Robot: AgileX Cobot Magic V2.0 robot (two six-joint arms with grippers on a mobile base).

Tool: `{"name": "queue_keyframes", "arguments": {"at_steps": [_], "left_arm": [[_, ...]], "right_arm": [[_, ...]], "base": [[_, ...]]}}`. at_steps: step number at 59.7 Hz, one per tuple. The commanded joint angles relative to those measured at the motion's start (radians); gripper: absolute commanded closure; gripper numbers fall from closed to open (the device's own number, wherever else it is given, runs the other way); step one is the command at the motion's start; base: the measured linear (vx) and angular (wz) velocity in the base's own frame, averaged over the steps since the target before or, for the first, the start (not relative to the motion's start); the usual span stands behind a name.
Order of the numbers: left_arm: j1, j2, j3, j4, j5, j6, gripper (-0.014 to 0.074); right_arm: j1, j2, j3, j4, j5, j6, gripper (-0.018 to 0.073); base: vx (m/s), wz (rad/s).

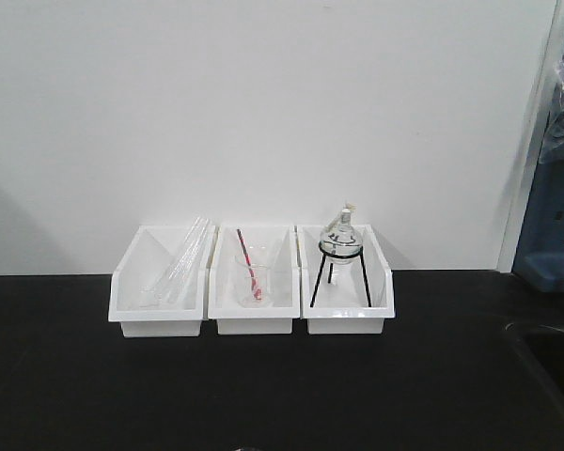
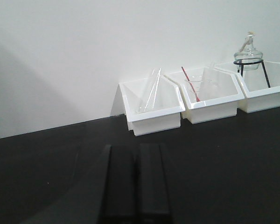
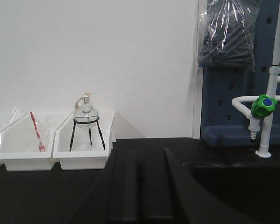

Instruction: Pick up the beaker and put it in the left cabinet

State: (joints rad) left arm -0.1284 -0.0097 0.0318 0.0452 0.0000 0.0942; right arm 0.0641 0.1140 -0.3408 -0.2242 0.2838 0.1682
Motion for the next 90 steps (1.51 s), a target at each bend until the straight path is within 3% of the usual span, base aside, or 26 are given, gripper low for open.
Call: {"name": "queue_keyframes", "arguments": {"at_steps": [1,19,42,49,54,70,77,90], "left_arm": [[-0.001,-0.019,0.016,-0.003,-0.075,-0.003,0.0595],[-0.001,-0.019,0.016,-0.003,-0.075,-0.003,0.0595],[-0.001,-0.019,0.016,-0.003,-0.075,-0.003,0.0595],[-0.001,-0.019,0.016,-0.003,-0.075,-0.003,0.0595],[-0.001,-0.019,0.016,-0.003,-0.075,-0.003,0.0595],[-0.001,-0.019,0.016,-0.003,-0.075,-0.003,0.0595],[-0.001,-0.019,0.016,-0.003,-0.075,-0.003,0.0595],[-0.001,-0.019,0.016,-0.003,-0.075,-0.003,0.0595]], "right_arm": [[-0.004,0.026,-0.032,-0.02,-0.069,-0.008,0.0543],[-0.004,0.062,-0.032,-0.009,-0.059,0.011,0.047],[-0.004,0.197,-0.032,-0.018,-0.092,0.01,0.009],[-0.004,0.238,-0.029,0.073,-0.12,0.048,0.0019],[-0.004,0.285,-0.009,0.147,-0.195,0.066,0.0002],[0.004,0.467,0.005,0.132,-0.383,0.059,0.0002],[0.059,0.567,0.005,0.053,-0.44,0.058,0.0002],[0.249,0.801,0.005,-0.137,-0.634,0.059,0.0002]], "base": [[0.0,0.0],[0.0,0.0],[0.0,0.0],[0.0,0.0],[0.0,0.0],[0.0,0.0],[0.0,0.0],[0.0,0.0]]}}
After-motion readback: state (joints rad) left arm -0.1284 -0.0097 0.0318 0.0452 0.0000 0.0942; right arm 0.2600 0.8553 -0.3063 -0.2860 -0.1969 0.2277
